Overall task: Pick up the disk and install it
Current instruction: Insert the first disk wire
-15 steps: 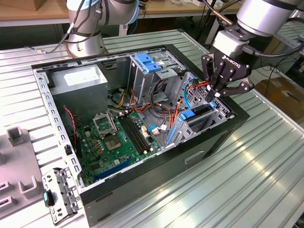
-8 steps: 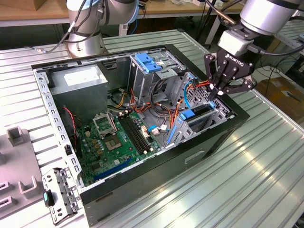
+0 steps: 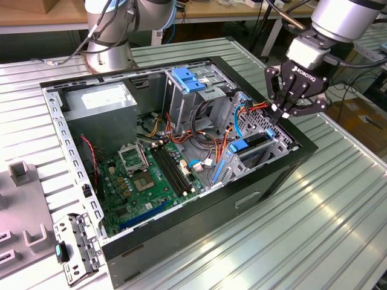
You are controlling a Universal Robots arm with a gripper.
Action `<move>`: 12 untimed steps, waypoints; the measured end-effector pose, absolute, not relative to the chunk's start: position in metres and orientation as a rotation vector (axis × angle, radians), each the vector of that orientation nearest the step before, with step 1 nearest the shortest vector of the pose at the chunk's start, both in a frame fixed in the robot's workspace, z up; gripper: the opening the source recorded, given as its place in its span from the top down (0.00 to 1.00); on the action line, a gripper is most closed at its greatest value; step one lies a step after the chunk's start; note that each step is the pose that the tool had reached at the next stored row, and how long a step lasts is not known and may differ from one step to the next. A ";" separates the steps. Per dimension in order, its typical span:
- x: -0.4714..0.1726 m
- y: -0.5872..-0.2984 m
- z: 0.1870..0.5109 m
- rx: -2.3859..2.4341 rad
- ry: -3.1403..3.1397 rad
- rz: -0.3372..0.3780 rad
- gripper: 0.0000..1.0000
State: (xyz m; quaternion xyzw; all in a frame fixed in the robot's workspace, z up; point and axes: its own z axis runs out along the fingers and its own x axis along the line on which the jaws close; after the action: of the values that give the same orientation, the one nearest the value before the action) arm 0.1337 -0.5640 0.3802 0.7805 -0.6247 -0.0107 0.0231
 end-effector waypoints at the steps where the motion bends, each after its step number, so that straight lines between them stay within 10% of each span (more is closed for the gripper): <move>1: 0.134 -0.564 0.382 2.427 -1.920 -0.033 0.89; 12: 0.155 -0.562 0.389 2.476 -1.852 -0.036 0.89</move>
State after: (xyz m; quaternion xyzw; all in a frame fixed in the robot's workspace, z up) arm 0.1546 -0.5615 0.3888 0.8005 -0.5987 -0.0118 0.0247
